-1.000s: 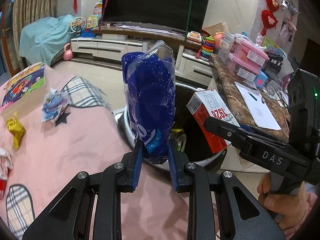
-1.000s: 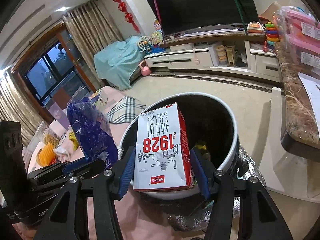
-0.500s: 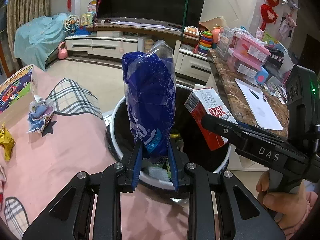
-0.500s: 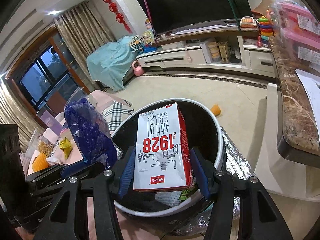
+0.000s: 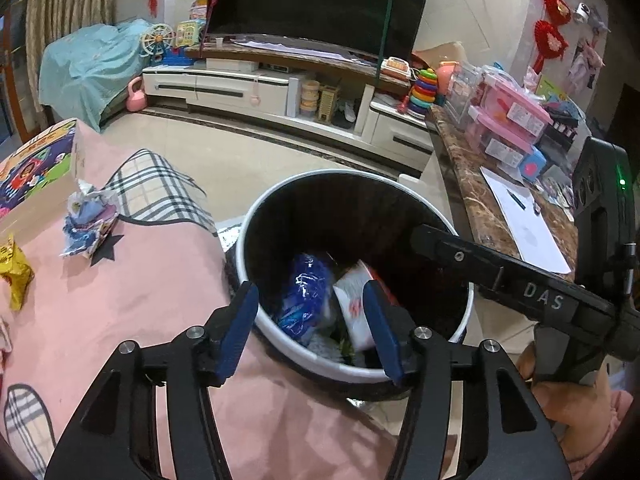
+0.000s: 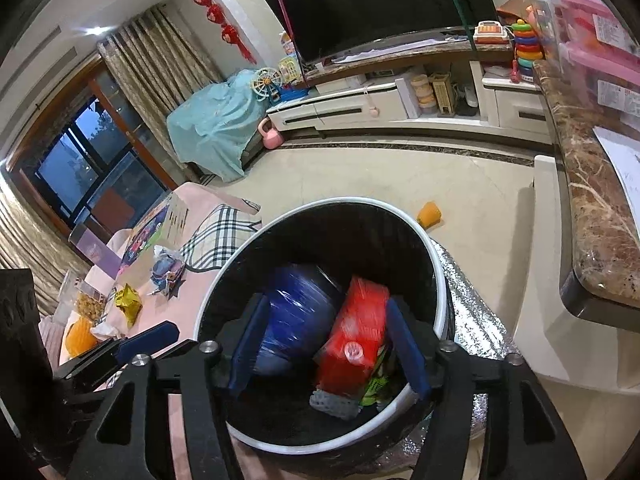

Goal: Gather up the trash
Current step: 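Carry the blue bag and red and white milk box over the bin and release both, then move both open tools back toward the table items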

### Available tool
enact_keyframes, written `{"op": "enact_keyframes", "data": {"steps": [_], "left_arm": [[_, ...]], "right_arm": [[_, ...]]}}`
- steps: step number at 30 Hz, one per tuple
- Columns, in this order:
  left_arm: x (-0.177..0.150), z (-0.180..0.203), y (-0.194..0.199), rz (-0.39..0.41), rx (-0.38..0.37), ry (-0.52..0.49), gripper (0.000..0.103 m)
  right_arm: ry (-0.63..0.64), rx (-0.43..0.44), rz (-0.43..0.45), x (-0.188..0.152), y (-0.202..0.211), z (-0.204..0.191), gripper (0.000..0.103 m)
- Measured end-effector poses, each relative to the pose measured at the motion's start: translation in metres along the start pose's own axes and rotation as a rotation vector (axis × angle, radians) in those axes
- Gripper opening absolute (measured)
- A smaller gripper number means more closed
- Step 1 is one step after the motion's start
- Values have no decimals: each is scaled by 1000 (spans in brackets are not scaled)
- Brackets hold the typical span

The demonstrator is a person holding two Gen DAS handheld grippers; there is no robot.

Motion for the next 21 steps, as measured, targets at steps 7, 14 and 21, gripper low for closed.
{"op": "enact_keyframes", "data": {"steps": [7, 14, 21], "left_arm": [[-20, -21, 15, 15, 24, 53, 59], [-50, -54, 39, 26, 71, 122, 59], [-77, -94, 63, 39, 122, 209, 59]], "right_arm": [[-13, 15, 28, -3, 11, -9, 80], [21, 38, 27, -19, 17, -37, 87], [50, 92, 6, -43, 17, -75, 90]]}}
Point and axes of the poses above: each gripper's, at about its wrist camera, not at the fingertips, and y roughly against the way its jaws point, z to its right, x to its top, the point moved 9 cm from there along -y, roughly the way its jaws point, and after that the axes turned 4 degrees about z, right-handed, at the moved point
